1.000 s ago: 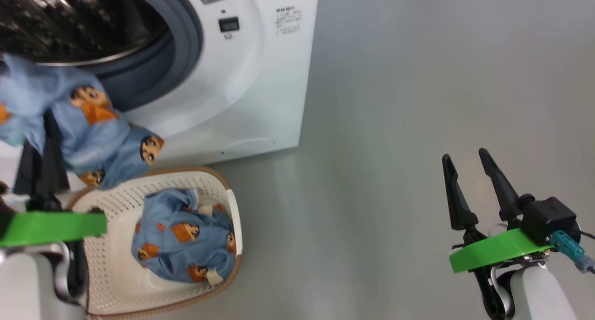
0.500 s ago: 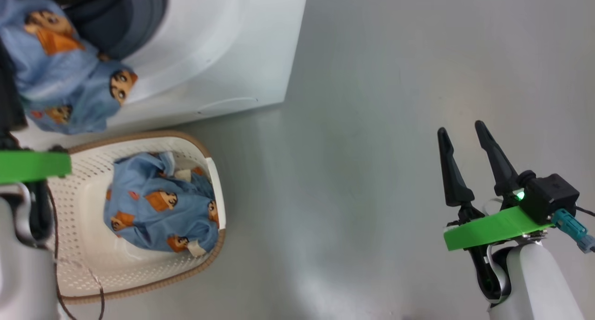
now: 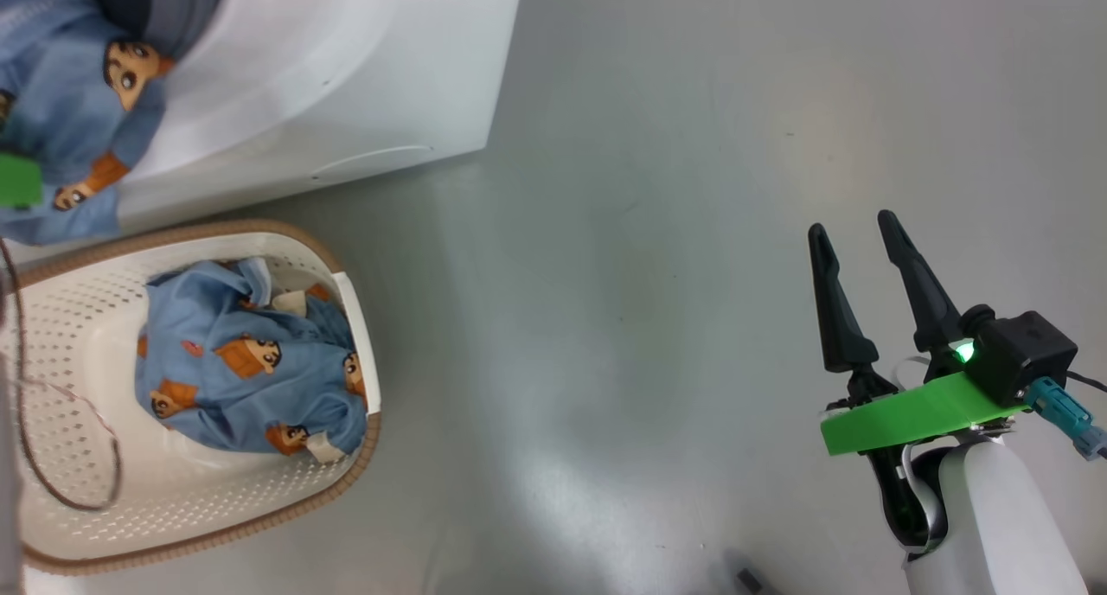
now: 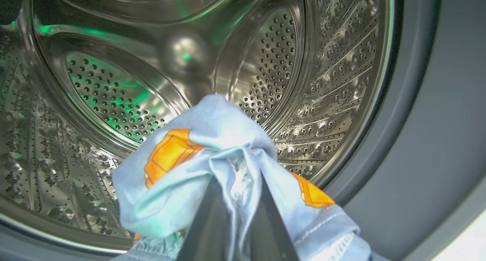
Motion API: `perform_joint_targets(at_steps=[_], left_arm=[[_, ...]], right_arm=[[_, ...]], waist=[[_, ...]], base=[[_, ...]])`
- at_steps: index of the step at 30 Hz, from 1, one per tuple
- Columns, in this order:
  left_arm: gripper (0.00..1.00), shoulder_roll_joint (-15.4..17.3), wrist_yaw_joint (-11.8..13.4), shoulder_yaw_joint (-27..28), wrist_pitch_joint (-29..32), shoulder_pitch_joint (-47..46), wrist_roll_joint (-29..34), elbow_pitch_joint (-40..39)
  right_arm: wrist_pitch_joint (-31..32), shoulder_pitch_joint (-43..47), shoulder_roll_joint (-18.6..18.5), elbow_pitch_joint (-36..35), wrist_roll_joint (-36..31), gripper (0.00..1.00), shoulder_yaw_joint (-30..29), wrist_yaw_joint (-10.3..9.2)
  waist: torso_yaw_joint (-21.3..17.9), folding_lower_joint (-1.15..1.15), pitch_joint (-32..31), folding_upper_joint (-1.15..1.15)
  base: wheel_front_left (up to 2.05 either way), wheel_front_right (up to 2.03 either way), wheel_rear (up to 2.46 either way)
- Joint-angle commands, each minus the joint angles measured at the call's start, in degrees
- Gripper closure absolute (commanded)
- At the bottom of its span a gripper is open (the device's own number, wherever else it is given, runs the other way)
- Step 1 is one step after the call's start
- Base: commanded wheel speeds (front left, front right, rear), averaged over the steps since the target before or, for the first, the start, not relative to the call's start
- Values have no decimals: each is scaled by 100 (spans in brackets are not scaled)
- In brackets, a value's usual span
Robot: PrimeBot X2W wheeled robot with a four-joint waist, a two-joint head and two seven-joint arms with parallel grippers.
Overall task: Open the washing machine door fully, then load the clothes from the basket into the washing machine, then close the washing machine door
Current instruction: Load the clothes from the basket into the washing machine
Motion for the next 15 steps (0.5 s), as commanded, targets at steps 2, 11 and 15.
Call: perform_joint_targets(at_steps=[2,11,15], left_arm=[[100,415,-16,19,-15,-397,-70,157],[100,773,-16,-344,331,-1518,-279,1026],[100,882,-16,-482,463,-1804,-334,1258]], right_arm=[[-68,-65,-16,-125,148,0,186,9],[-68,-186,-16,-108,301,0,302,9],[-68,-218,-16,-98,370,0,340,9]], waist=[[-77,0,107,0],[-229,0,365,0],[-285,0,470,0]], base=[[0,0,0],[0,0,0],[0,0,0]])
